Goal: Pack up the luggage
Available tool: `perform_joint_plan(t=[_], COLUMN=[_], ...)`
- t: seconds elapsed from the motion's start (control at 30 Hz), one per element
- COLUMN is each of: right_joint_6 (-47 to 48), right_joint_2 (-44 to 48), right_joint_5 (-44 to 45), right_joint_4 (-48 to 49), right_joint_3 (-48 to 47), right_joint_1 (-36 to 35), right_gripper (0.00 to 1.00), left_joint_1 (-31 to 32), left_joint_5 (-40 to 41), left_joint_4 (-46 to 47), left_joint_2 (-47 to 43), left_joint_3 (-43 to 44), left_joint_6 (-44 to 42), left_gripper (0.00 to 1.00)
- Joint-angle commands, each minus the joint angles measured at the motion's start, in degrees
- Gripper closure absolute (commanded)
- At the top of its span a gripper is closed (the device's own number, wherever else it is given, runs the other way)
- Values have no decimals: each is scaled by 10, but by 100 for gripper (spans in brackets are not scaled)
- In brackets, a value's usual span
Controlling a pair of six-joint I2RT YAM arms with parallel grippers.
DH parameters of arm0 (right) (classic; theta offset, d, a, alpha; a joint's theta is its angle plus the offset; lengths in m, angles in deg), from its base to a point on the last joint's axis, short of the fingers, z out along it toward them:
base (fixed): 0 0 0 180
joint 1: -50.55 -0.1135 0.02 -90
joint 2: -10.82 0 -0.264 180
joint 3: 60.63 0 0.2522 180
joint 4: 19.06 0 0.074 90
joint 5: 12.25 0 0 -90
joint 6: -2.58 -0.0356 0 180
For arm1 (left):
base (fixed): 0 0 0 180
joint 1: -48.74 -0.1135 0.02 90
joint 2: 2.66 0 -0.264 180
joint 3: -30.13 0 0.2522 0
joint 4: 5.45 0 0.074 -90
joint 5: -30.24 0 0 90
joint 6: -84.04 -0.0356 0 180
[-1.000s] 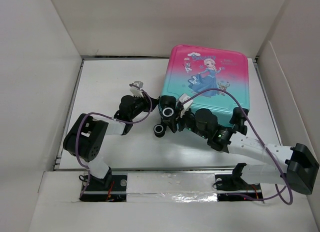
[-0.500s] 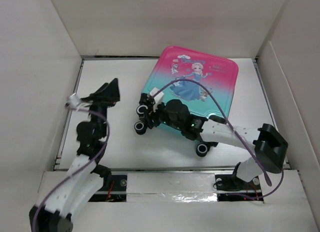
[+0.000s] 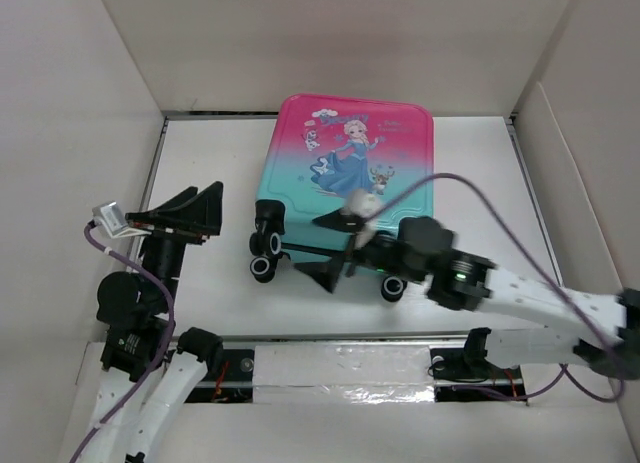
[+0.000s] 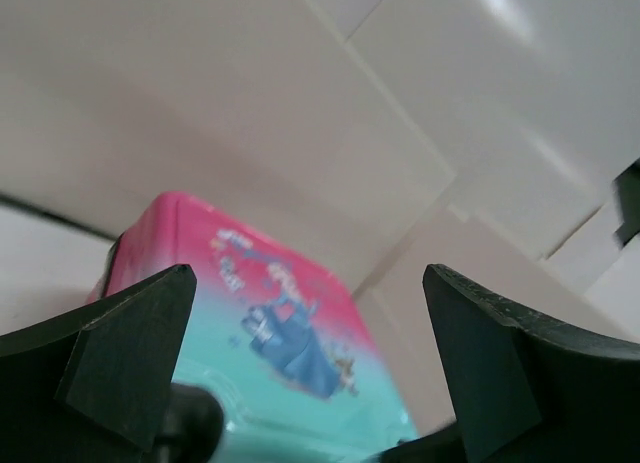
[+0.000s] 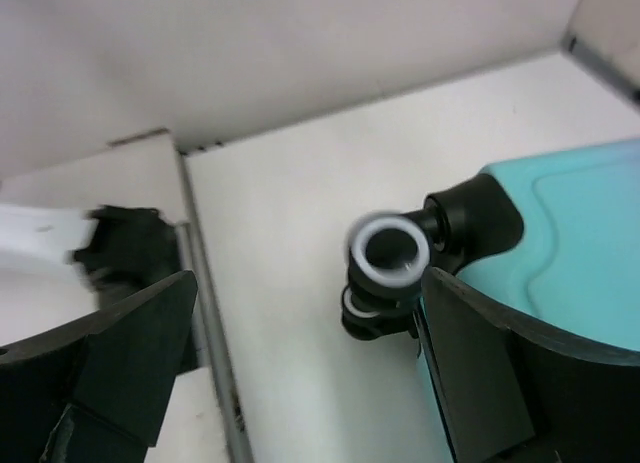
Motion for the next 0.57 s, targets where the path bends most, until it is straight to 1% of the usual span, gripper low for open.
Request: perform_joint_plan(t=[0.0, 0.03, 0.07, 0.1, 0.13, 0.17, 0.2, 0.3, 0.33, 0.43, 0.53], right_joint_6=[29, 25, 9, 5, 5, -14, -28, -47, -50, -72, -84], right_joint_2=[190, 234, 322, 365, 405, 443, 511, 605, 619, 637, 615], right_joint_5=[121, 163, 213, 303, 347, 394, 475, 565, 581, 616, 618], right_joint_4=[-24, -35, -63, -72, -95, -114, -122, -154, -159, -196, -226], right_joint_3=[52, 70, 105, 121, 136, 167, 181, 225, 233, 246, 243], right_joint_1=[-7, -7, -7, -7, -7, -7, -7, -2, -2, -2, -2], right_gripper=[0, 0, 0, 0, 0, 0, 0, 0, 0, 0, 0], left_joint_1=[4, 4, 4, 4, 4, 4, 4, 4, 4, 4, 4], left_joint_5=[-49, -41, -38, -32, -28, -24, -22, -2, 4, -12, -23], left_joint_4=[-162, -182, -213, -226, -233, -243, -247, -246, -244, -228, -207], left_joint_2=[12, 9, -3, -9, -17, -29, -34, -38, -38, -30, -17], left_joint_3=[45, 49, 51, 52, 50, 48, 48, 47, 45, 33, 18], left_joint_6=[-71, -93, -107, -118, -138, -145, -151, -163, -164, -164, -157], left_gripper=[1, 1, 1, 1, 1, 1, 1, 1, 1, 1, 1])
